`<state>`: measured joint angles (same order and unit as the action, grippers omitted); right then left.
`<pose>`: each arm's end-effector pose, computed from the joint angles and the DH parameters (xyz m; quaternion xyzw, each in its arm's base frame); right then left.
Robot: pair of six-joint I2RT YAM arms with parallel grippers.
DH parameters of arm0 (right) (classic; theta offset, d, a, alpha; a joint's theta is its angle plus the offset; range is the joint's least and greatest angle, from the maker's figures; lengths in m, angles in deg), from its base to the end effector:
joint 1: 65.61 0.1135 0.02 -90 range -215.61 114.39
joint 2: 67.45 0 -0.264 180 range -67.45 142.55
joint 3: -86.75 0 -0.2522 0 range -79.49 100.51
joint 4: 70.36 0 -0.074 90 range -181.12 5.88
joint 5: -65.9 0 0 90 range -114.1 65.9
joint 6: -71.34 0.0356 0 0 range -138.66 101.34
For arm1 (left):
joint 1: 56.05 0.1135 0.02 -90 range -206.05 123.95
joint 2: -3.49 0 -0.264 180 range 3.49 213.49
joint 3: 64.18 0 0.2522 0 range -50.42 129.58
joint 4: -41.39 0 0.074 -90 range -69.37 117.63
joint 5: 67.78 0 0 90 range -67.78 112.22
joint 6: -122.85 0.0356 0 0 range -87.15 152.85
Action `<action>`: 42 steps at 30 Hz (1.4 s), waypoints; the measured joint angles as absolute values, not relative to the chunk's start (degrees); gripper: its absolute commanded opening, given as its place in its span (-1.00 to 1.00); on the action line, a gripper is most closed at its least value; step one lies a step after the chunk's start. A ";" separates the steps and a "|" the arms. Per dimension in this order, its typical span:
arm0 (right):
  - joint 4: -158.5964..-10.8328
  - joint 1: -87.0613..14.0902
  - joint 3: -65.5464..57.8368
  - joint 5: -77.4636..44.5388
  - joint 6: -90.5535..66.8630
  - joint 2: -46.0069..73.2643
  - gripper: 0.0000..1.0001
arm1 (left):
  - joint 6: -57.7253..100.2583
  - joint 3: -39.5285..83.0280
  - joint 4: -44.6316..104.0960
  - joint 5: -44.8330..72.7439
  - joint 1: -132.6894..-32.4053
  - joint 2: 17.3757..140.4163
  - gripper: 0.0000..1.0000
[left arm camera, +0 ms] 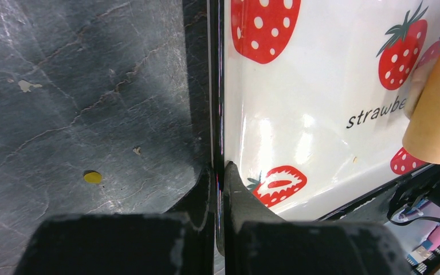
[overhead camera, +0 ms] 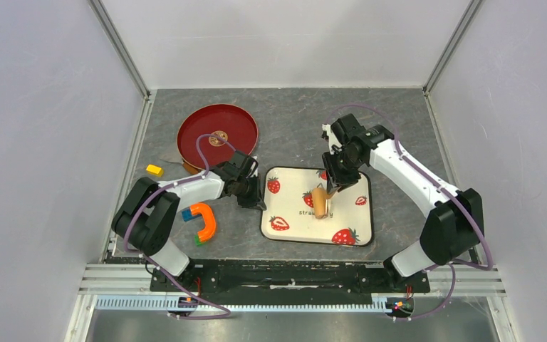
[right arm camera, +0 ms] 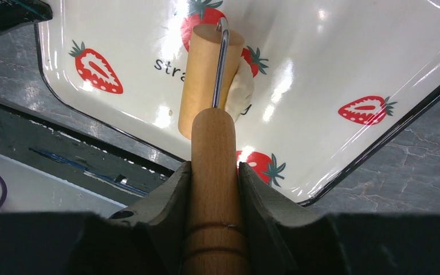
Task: Roll out the dumpling wrappers from the dough
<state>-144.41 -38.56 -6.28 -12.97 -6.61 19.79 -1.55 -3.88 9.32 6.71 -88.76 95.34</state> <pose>0.2542 0.1375 0.2711 -0.1418 0.9758 0.1360 0.0958 0.2402 -0.1656 0.1484 0.0166 0.9651 -0.2345 0.1158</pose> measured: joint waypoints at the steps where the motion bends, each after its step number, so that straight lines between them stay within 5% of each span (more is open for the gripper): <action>1: -144.52 -38.65 -6.06 -12.97 -6.65 19.70 -1.00 | -1.55 -3.85 9.32 6.73 -88.76 95.34 -0.96; 18: -139.21 -38.76 -10.15 -10.54 -6.47 16.31 -1.00 | -1.50 -3.63 5.48 12.00 -89.94 92.92 -0.74; 29: -128.50 -42.30 -27.39 -7.07 -3.02 3.62 -1.00 | -0.87 -1.14 -2.63 18.34 -91.38 88.17 -0.07; 42: -124.15 -45.30 -32.40 -4.07 -0.84 0.27 -1.00 | -5.06 5.55 6.83 14.14 -103.18 90.75 -0.08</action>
